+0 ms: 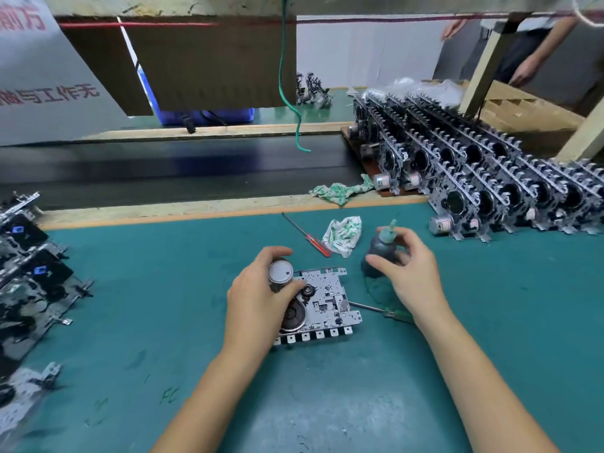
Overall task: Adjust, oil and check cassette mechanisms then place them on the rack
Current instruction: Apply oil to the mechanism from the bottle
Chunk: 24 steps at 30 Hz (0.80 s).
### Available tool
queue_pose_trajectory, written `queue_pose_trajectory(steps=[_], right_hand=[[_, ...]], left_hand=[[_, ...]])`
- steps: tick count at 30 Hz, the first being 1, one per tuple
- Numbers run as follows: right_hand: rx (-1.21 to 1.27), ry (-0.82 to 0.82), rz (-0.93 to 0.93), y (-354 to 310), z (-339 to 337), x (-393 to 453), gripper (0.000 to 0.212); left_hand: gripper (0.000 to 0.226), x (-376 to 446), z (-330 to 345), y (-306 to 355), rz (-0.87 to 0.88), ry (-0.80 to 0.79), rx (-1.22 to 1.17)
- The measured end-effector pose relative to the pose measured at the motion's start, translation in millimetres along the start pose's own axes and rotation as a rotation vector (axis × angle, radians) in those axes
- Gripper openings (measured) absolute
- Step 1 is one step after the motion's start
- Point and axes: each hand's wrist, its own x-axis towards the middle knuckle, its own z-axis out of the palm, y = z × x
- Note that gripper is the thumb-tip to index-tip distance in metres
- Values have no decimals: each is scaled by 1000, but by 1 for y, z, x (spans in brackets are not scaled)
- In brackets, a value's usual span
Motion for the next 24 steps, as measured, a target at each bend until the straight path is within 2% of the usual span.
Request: queue_pose_trajectory(steps=[2, 4, 5, 6, 7, 8, 10, 11, 12, 14, 16, 22, 24], right_hand=[[-89, 109, -121, -6, 1, -5, 48], [-222, 294, -366, -15, -1, -12, 38], [-247, 329, -473, -20, -4, -17, 30], [-245, 276, -522, -27, -6, -20, 23], [-251, 131, -520, -33, -8, -23, 22], [-321, -84, -484, -40, -7, -25, 30], [-669, -582, -411, -46, -2, -27, 76], [-856, -752, -419, -44, 2, -26, 100], [-1017, -829, -461, -42, 7, -25, 115], [-1209, -831, -538, -38, 16, -23, 124], [-1271, -823, -572, -38, 23, -20, 121], [-1152, -838, -532, -46, 28, -15, 97], [-1063, -846, -492, -52, 23, -15, 94]], left_hand=[[42, 7, -7, -8, -22, -125, -55], [41, 11, -14, -17, 9, -229, -105], [38, 12, -16, -21, 23, -255, -148], [35, 11, -17, -23, 24, -267, -201], [33, 10, -17, -26, 15, -272, -255], [32, 10, -16, -27, 5, -271, -297], [31, 10, -13, -30, -2, -268, -349], [32, 10, -12, -31, -5, -265, -373], [32, 10, -12, -31, -10, -264, -393], [32, 10, -11, -33, -12, -265, -420], [31, 10, -10, -34, 9, -270, -436], [33, 9, -15, -34, 39, -305, -464], [39, 11, -19, -34, 12, -352, -585]])
